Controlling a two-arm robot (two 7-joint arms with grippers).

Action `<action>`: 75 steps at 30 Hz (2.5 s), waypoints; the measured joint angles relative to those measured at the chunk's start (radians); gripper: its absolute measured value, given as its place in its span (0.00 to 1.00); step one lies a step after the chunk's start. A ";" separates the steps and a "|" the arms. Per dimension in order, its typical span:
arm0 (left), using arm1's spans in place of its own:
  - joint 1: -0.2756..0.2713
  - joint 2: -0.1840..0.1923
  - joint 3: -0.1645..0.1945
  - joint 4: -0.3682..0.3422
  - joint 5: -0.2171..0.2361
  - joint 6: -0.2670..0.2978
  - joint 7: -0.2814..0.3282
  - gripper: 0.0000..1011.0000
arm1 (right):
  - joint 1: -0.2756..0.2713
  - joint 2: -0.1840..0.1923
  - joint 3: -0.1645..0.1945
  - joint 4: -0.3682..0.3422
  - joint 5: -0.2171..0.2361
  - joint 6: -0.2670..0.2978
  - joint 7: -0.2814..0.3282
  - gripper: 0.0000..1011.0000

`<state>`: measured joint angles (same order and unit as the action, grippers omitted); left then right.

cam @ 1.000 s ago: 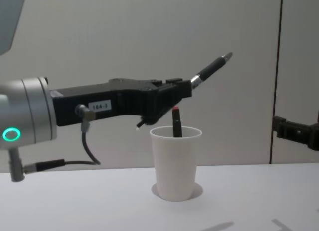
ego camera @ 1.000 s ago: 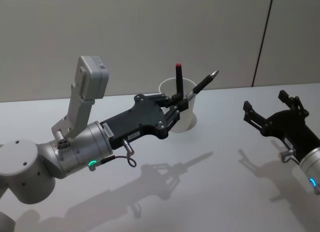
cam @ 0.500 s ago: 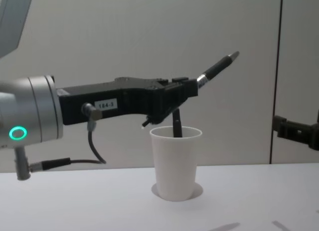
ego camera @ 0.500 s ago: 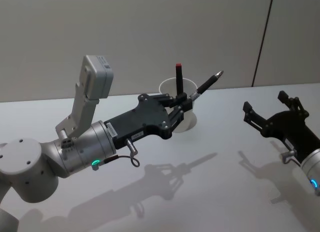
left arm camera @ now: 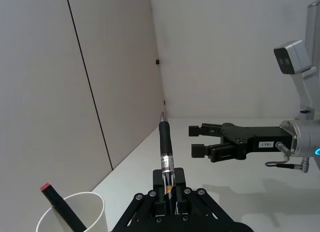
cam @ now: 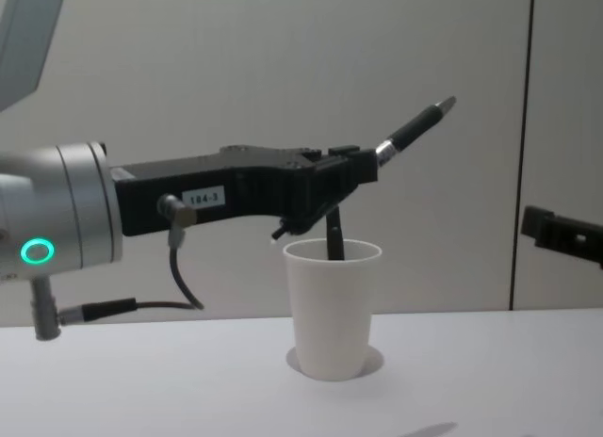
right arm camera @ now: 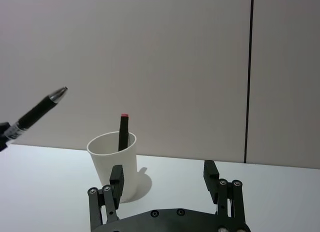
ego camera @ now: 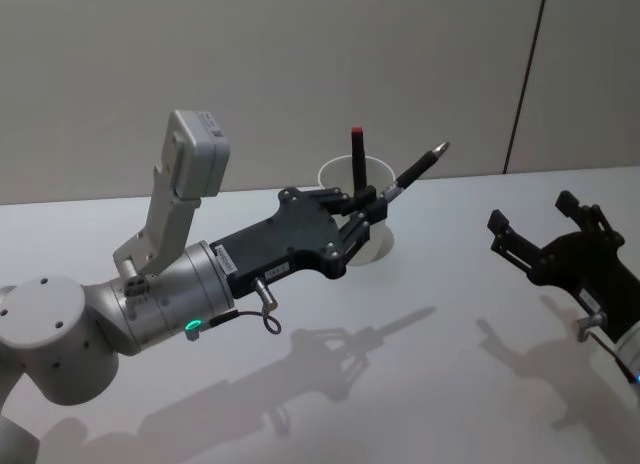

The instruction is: Place the pen into the pen holder.

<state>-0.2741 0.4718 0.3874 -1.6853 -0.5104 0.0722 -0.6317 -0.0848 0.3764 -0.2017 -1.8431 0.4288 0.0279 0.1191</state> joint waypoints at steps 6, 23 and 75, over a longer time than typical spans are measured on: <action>-0.001 -0.001 0.001 0.000 0.001 0.000 0.000 0.13 | -0.020 0.006 0.008 -0.029 0.068 0.008 0.011 0.99; -0.001 -0.001 0.001 0.000 0.001 0.000 0.000 0.13 | -0.028 -0.017 0.017 -0.082 0.297 0.064 0.055 0.99; -0.001 -0.001 0.001 0.000 0.001 0.000 0.000 0.13 | 0.097 -0.143 -0.060 -0.058 0.663 0.275 0.003 0.99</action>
<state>-0.2749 0.4706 0.3879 -1.6854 -0.5098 0.0723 -0.6316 0.0123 0.2337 -0.2619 -1.9010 1.0914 0.3032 0.1223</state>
